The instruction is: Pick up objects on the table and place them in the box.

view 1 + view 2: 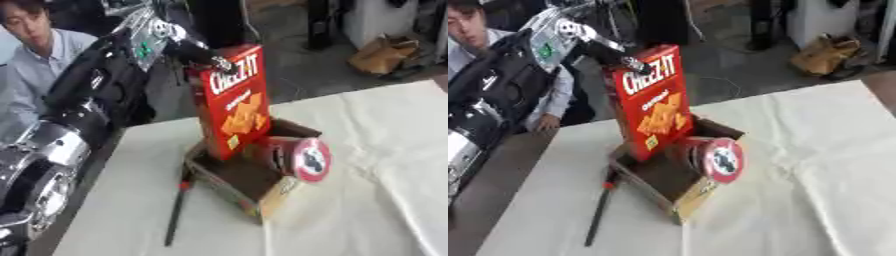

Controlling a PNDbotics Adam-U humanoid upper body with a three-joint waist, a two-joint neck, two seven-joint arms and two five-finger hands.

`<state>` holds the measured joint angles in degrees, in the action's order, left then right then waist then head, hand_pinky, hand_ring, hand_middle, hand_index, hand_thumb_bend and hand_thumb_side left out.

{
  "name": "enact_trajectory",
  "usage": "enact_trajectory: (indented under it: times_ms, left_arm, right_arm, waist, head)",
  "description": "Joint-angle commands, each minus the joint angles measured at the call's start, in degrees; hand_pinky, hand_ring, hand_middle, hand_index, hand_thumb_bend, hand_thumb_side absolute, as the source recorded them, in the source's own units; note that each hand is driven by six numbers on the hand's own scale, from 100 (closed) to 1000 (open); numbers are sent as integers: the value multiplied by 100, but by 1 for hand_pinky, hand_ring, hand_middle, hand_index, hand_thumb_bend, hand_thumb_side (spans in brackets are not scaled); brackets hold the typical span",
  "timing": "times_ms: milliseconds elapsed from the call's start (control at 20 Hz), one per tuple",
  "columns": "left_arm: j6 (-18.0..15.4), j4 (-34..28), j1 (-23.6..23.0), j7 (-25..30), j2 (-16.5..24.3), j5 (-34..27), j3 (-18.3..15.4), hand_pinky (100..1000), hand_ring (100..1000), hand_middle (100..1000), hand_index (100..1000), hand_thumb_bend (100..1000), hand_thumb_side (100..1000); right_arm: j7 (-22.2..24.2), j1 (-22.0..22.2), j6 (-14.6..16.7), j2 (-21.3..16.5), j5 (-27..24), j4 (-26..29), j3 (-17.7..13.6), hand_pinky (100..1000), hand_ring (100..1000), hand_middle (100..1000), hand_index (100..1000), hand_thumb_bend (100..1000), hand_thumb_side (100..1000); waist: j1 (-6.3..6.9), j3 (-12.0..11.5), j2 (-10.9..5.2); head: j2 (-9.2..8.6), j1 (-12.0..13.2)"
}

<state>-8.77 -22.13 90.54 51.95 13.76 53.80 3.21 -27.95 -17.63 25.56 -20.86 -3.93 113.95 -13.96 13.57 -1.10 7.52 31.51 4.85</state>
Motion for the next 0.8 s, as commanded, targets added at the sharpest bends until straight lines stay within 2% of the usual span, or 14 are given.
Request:
enact_trajectory:
  times_ms: [50,150,400,450,500,550,600,650,700,750,800]
  left_arm:
    - [-41,-32,156,2,124,93,8,715,782,723,893,124,1000]
    - [-52,-15,152,2,131,180,21,723,789,725,884,154,1000]
    - [-104,12,148,2,144,579,14,735,802,741,929,142,1000]
    - [-105,7,149,2,143,631,1,744,811,763,1000,100,1000]
    - [-91,-1,151,2,140,694,-3,747,815,773,1000,100,1000]
    - [-82,-11,153,2,134,748,-10,759,838,813,1000,161,1000]
    - [-86,-18,155,2,126,796,-14,759,838,813,1000,161,1000]
    - [-96,-21,158,2,122,839,-18,779,867,857,1000,302,1000]
    - [-119,-19,164,2,118,895,-13,779,867,857,1000,302,1000]
    - [-148,-19,171,2,116,952,-10,820,912,940,1000,489,1000]
    - [-195,-21,178,2,113,1008,-8,822,914,945,1000,513,1000]
  right_arm:
    - [28,-72,3,-47,-48,64,7,883,882,626,616,100,1000]
    - [32,-72,3,-48,-52,64,8,883,882,627,616,100,1000]
    - [34,-67,10,-48,-55,64,4,883,882,627,616,100,1000]
    - [34,-66,10,-49,-54,64,4,883,882,627,615,100,1000]
    - [35,-64,13,-52,-52,64,4,883,882,627,615,100,1000]
    - [35,-62,16,-55,-52,64,4,883,881,627,615,100,1000]
    - [36,-62,16,-55,-52,64,5,883,881,627,615,100,1000]
    - [38,-62,16,-55,-53,64,6,883,881,627,615,100,1000]
    - [40,-62,14,-53,-55,64,8,883,881,627,615,100,1000]
    - [43,-63,12,-52,-56,64,9,882,881,627,615,100,1000]
    - [46,-64,11,-51,-57,64,10,882,881,627,615,100,1000]
  waist:
    - [-62,-8,-73]
    - [-62,-9,-73]
    - [-62,-14,-69]
    - [-62,-14,-68]
    - [-62,-13,-68]
    - [-62,-12,-67]
    - [-62,-12,-66]
    - [-62,-13,-66]
    - [-62,-15,-64]
    - [-62,-18,-64]
    - [-62,-22,-64]
  head:
    - [-36,27]
    - [-31,26]
    - [-30,24]
    - [-31,23]
    - [-33,19]
    - [-35,19]
    - [-36,20]
    - [-37,21]
    - [-40,21]
    - [-38,23]
    - [-34,24]
